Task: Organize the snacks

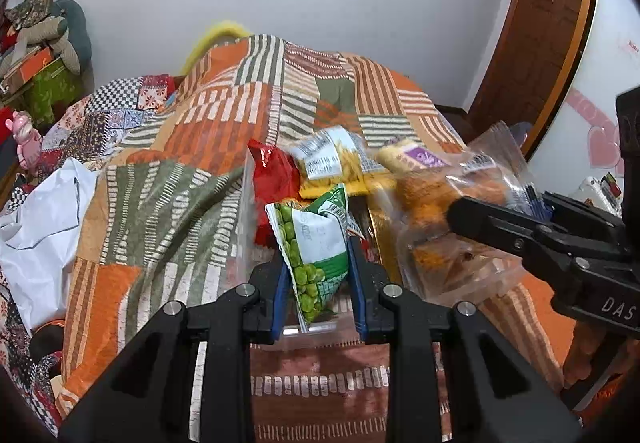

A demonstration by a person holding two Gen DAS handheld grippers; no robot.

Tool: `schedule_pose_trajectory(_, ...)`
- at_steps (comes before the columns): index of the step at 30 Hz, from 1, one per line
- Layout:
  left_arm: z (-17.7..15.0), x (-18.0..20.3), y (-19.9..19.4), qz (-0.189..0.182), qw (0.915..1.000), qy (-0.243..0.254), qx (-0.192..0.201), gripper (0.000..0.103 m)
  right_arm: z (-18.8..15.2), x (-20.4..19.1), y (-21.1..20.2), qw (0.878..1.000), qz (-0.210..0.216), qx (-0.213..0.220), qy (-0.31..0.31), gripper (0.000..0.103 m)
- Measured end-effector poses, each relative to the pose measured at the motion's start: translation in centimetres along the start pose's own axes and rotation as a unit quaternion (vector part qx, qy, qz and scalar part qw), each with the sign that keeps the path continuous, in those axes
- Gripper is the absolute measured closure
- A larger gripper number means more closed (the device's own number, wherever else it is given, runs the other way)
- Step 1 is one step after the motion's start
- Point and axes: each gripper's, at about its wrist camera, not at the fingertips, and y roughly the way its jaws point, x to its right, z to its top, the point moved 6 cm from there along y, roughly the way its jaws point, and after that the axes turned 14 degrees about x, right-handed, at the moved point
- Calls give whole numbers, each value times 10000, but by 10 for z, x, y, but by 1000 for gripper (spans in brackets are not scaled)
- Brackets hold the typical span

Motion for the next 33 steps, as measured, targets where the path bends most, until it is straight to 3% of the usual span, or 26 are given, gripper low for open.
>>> schedule_pose_trajectory(5, -7, 5, 2, 4, 9999, 104, -64, 76, -4, 4, 3, 9998, 65, -67, 174, 61)
schedule_pose_trajectory(15, -9, 2, -8, 96, 9999, 8, -86, 60, -3, 5, -12, 9997, -56, -130, 180, 50)
schedule_pose_trajectory(20, 1, 4, -26, 118, 9999, 60, 110, 54, 2, 7, -23, 9997, -251, 50, -7, 40)
schedule_pose_trajectory(27, 14, 12, -51, 90, 9994, 65, 327, 53, 15, 11, -48, 9990, -322, 307, 51, 40)
schedule_pose_trajectory(33, 36, 26, -90, 13, 9971, 80, 761, 53, 26, 7, -84, 9973, -379, 628, -2, 40)
